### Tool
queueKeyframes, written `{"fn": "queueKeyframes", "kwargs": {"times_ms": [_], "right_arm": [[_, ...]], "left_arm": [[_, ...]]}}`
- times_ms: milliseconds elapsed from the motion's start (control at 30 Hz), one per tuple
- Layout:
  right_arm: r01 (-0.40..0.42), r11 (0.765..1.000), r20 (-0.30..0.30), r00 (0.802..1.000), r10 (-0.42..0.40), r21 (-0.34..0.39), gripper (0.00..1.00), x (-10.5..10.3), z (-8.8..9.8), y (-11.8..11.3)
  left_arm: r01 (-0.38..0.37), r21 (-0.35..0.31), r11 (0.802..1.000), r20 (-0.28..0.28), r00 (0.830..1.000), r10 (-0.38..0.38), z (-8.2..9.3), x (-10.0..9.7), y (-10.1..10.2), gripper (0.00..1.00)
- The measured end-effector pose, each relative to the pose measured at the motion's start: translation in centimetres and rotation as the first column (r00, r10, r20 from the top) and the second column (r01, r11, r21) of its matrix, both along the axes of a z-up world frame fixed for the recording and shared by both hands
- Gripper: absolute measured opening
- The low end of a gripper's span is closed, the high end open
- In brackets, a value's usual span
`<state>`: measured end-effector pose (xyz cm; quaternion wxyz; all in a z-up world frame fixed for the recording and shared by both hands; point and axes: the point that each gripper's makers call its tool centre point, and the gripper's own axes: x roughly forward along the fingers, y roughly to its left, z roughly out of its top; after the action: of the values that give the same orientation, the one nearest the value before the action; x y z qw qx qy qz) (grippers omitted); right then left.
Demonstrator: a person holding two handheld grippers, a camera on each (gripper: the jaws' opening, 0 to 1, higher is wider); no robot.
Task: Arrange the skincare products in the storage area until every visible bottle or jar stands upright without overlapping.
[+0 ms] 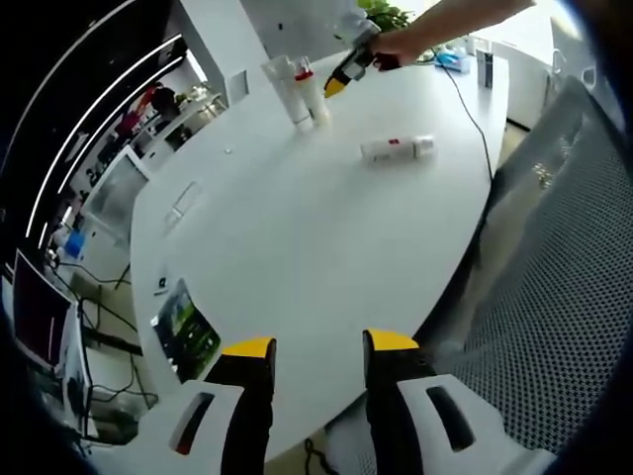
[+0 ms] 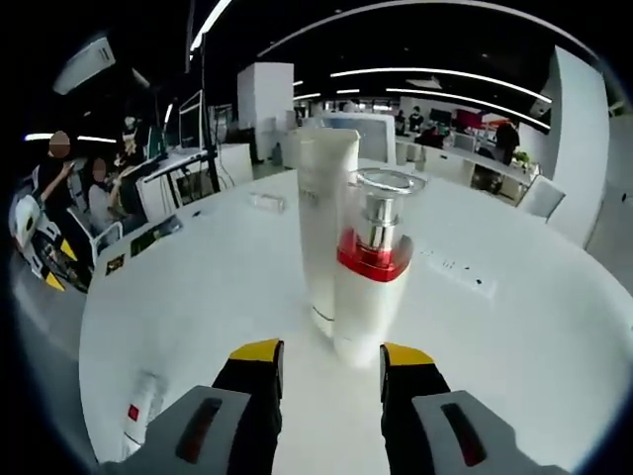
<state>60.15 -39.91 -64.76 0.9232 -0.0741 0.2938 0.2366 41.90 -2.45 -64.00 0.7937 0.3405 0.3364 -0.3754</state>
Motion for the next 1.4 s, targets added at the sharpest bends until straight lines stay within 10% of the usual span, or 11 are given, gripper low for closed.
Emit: {"fn": "queueKeyframes", "kwargs": {"times_ms": [733,1200,1400], "right_arm": [[0.006,0.992,-0.026,1.0,-0.003,0.125,0.52,-8.2,2.1,6.5],[-0.16,0.982,-0.125,0.981,0.148,-0.097,0.59,-13.8,-1.3,9.8],[-0.133,0.988,-0.134,0.984,0.122,-0.082,0.58,-15.0,-1.8,10.4]], "left_arm": [[0.001,0.008,1.0,0.061,0.998,-0.001,0.8,0.4,0.1,0.35],[-0.003,0.014,1.0,0.108,0.994,0.001,1.5,0.8,0.4,0.36],[0.005,0.01,1.0,0.114,0.993,-0.006,1.6,0.8,0.3,0.35]]}}
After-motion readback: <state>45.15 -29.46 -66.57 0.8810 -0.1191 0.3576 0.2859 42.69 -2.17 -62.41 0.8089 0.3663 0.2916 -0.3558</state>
